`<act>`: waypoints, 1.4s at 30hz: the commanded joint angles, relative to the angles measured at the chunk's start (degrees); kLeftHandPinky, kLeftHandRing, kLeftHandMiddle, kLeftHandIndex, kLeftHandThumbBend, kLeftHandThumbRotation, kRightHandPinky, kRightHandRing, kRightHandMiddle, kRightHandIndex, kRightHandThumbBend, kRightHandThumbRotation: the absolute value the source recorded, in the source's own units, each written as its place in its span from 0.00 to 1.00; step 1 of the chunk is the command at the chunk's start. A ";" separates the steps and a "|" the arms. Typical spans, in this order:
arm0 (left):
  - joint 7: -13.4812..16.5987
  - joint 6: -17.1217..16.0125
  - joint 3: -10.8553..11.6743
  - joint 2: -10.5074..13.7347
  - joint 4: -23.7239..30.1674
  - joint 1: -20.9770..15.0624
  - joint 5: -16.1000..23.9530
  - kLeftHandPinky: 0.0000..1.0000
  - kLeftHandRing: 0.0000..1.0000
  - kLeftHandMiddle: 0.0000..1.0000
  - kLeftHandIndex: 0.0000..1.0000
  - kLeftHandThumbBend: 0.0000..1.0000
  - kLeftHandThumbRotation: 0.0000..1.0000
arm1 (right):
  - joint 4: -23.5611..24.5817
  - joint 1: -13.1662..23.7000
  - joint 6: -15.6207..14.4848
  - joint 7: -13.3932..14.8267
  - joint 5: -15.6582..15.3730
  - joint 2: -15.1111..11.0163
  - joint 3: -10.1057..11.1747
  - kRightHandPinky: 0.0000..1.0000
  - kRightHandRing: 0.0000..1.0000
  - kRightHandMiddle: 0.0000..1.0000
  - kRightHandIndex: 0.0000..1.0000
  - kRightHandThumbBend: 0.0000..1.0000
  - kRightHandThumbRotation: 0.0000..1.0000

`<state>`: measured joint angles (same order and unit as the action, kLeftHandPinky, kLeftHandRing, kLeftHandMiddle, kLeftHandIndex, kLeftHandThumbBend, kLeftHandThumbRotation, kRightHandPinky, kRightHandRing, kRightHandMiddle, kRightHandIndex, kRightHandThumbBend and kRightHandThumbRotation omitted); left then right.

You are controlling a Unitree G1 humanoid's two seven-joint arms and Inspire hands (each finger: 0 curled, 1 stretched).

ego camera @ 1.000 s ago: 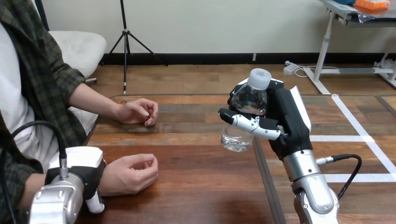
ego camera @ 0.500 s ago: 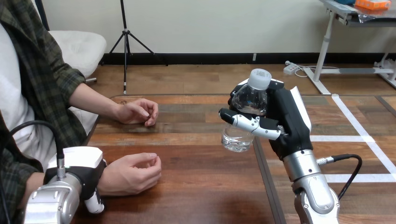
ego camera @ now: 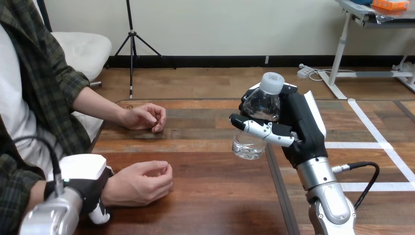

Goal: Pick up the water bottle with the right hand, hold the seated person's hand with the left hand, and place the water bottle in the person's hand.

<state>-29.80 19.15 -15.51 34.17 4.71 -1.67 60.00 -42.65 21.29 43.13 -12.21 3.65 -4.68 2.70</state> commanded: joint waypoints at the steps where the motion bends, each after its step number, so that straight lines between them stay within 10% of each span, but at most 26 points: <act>1: 6.30 -2.24 -1.46 -3.42 -5.32 4.06 -3.44 0.60 0.66 0.70 0.70 0.79 0.00 | 3.90 2.87 0.57 -0.12 0.84 -0.35 0.59 0.40 0.41 0.42 0.41 0.67 0.00; 9: 17.86 -5.03 -0.14 -4.59 -6.89 5.46 -5.99 0.43 0.48 0.54 0.56 0.76 0.00 | 3.62 3.01 1.06 0.12 0.44 -0.46 0.57 0.40 0.41 0.42 0.41 0.67 0.00; 28: 47.73 -20.38 3.45 -8.92 -15.30 7.29 -14.72 0.38 0.44 0.49 0.50 0.82 0.00 | 4.18 2.71 0.29 -0.15 0.99 -0.23 0.60 0.40 0.42 0.43 0.41 0.66 0.00; 42: 55.73 -24.88 2.70 -11.10 -19.58 6.30 -15.82 0.34 0.40 0.45 0.48 0.81 0.00 | 4.40 2.60 0.33 0.50 0.19 -0.31 0.59 0.40 0.42 0.43 0.41 0.66 0.00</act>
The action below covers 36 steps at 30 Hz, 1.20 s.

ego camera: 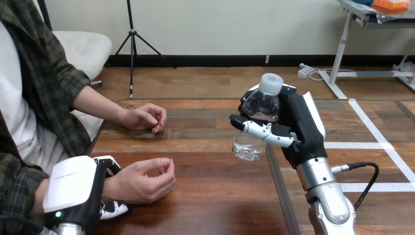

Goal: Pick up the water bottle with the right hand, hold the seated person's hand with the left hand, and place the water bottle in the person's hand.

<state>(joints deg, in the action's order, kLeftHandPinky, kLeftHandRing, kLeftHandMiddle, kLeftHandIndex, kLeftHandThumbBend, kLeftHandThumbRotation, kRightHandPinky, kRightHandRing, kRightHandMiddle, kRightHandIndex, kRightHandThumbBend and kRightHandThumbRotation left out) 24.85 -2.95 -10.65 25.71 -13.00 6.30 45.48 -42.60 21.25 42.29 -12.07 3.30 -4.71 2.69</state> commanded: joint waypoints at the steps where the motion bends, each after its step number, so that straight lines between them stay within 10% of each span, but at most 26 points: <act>1: 1.28 -2.93 -2.32 -2.70 -2.04 -1.76 -1.21 0.34 0.40 0.45 0.48 0.81 0.00 | 4.29 2.66 1.20 0.29 0.59 -0.32 0.62 0.40 0.42 0.43 0.41 0.66 0.00; 36: 6.08 -7.27 -4.45 -4.29 -5.89 -3.40 -1.33 0.30 0.36 0.42 0.45 0.79 0.00 | 3.84 2.74 1.31 0.07 0.69 -1.05 0.89 0.40 0.42 0.43 0.42 0.66 0.00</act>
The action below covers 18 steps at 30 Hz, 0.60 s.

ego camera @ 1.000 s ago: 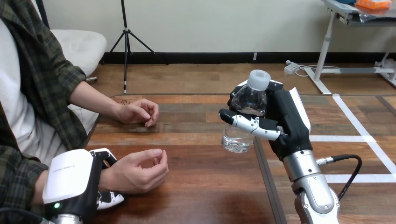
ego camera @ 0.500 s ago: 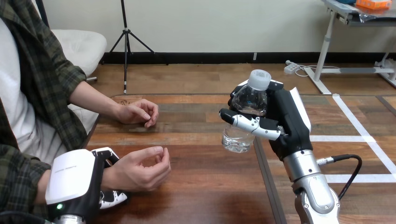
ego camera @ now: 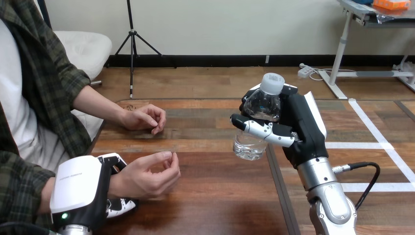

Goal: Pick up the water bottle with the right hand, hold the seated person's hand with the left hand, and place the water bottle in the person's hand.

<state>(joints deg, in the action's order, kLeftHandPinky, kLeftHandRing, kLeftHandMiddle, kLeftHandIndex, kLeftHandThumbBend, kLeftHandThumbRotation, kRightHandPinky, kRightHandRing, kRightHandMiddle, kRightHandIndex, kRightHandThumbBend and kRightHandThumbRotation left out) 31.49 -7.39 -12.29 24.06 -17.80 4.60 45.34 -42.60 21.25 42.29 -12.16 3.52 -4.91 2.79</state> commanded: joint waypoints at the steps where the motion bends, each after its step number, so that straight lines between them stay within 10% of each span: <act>1: -0.78 -2.74 -2.81 -2.73 -0.73 -1.64 -1.28 0.30 0.36 0.42 0.45 0.79 0.00 | 3.85 2.75 1.27 0.19 0.44 -0.85 0.79 0.40 0.42 0.43 0.42 0.66 0.00; 18: 0.37 -9.39 -2.49 -4.53 -0.15 -1.49 -5.76 0.30 0.36 0.41 0.44 0.80 0.00 | 3.86 2.90 1.21 -0.27 1.21 -0.74 0.99 0.40 0.42 0.43 0.42 0.66 0.00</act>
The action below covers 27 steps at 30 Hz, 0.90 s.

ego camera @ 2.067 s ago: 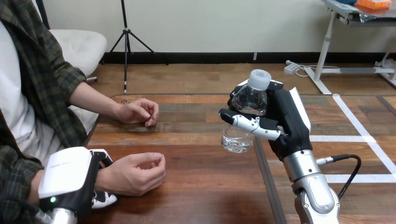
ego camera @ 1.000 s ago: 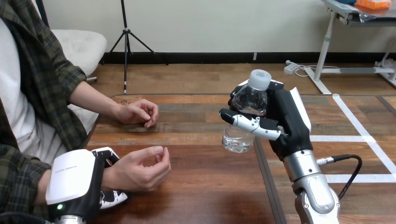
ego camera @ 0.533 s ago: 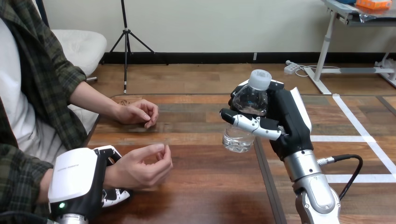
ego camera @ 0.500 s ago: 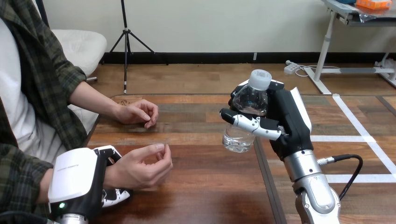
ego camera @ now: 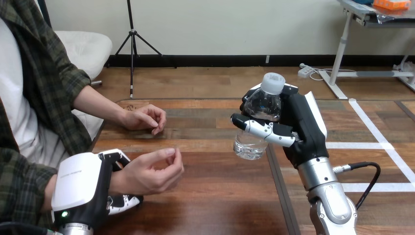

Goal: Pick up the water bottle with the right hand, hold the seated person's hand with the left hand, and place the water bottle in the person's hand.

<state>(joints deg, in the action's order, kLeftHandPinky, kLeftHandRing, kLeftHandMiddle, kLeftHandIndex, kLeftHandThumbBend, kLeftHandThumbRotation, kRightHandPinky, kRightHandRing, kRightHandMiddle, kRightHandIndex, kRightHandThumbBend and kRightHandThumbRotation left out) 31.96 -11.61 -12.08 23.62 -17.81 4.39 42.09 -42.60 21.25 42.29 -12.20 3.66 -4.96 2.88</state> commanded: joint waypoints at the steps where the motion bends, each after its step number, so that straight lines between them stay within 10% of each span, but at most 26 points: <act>1: 0.18 -5.54 -2.80 -4.26 -0.10 -1.34 -2.60 0.30 0.36 0.41 0.44 0.80 0.00 | 3.83 2.93 1.24 -0.25 1.11 -0.69 0.91 0.40 0.42 0.43 0.42 0.66 0.00; 27: 2.88 -9.11 -4.85 -7.38 2.79 -2.93 -0.57 0.28 0.34 0.39 0.41 0.81 0.00 | 3.86 3.35 2.33 -0.34 0.17 -1.13 0.81 0.38 0.41 0.44 0.43 0.65 0.00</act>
<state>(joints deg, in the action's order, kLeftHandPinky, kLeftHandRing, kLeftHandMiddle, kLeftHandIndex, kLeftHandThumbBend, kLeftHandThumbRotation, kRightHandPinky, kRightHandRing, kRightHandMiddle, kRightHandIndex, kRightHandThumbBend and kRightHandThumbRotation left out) 35.80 -17.85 -12.46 20.49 -17.28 3.64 41.27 -42.60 21.25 42.33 -12.57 3.51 -5.02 3.01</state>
